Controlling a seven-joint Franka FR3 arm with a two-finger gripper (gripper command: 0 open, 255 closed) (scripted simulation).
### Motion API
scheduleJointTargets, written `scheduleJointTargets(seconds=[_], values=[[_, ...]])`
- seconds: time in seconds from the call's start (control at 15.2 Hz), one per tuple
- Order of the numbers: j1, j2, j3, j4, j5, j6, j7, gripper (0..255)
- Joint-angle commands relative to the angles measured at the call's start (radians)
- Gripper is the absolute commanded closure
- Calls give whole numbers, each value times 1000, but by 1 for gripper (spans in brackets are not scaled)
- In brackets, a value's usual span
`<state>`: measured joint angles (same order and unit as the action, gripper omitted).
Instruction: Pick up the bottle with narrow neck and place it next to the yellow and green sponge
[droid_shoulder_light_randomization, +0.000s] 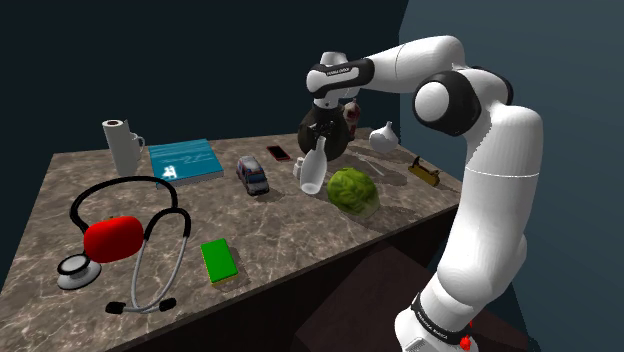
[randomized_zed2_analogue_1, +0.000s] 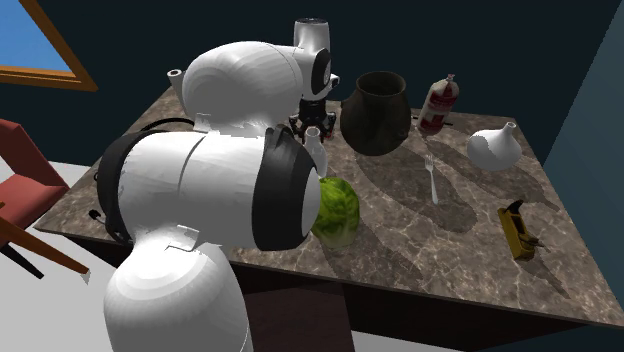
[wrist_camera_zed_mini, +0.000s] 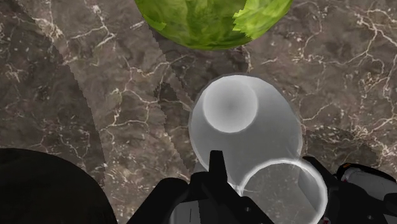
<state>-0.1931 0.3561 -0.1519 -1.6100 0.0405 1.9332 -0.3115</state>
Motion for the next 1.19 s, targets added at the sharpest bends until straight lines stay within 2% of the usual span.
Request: scheduleJointTargets(seconds=[0.0,0.4,1.12], values=[[0,0,0,0,0,0,0,255],[0,0,0,0,0,0,0,255],[-1,-22,-2,115,-4,-138,2,255]])
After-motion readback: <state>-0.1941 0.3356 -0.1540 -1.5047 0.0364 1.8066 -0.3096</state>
